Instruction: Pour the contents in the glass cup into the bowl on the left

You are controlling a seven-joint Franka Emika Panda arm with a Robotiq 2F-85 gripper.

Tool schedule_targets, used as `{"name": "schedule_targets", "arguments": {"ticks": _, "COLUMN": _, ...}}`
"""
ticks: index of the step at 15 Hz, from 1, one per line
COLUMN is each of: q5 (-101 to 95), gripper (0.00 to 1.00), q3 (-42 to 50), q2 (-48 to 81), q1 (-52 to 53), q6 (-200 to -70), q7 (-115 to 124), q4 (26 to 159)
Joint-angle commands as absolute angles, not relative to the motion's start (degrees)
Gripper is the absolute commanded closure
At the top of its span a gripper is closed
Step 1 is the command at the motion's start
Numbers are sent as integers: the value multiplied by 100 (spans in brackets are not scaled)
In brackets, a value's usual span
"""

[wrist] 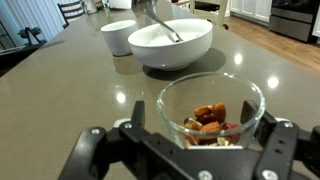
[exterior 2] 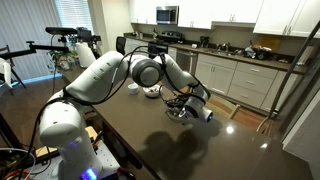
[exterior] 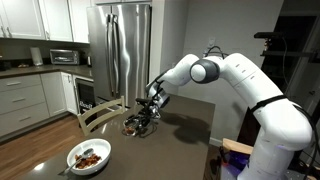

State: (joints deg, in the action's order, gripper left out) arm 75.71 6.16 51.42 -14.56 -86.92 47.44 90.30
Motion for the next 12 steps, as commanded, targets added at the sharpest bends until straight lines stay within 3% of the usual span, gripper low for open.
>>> {"name": "schedule_targets", "arguments": {"ticks": 1, "q5": 7520, "gripper": 0, "q3": 649, "q2": 5248, "q1": -1402, "q6": -8490, "q7": 4671, "q4": 8886}}
{"name": "schedule_targets", "arguments": {"ticks": 3, "q5": 7513, "gripper": 0, "q3": 648, "q2": 5261, "q1": -1374, "q6": -8486, "q7": 4671, "q4": 8878}}
{"name": "schedule_targets", "arguments": {"ticks": 4, "q5": 7513, "gripper": 25, "q3": 648, "q2": 5265, "q1": -1366, "q6": -8481, "q7": 4671, "q4": 8873}}
{"name": "schedule_targets", "arguments": {"ticks": 5, "q5": 7518, "gripper": 26, "q3": 644, "q2": 5269, "q1": -1366, "q6": -8469, "q7": 4670, "q4": 8869}}
{"name": "schedule_targets", "arguments": {"ticks": 8, "q5": 7520, "gripper": 46, "q3": 646, "q2": 5271, "q1": -1355, "q6": -8463, "q7": 4662, "q4": 8868}}
{"name": "schedule_targets", "arguments": {"ticks": 12, "q5": 7507, "gripper": 47, "q3": 658, "q2": 5238, "q1": -1343, "q6": -8458, "q7": 4717, "q4": 8880}}
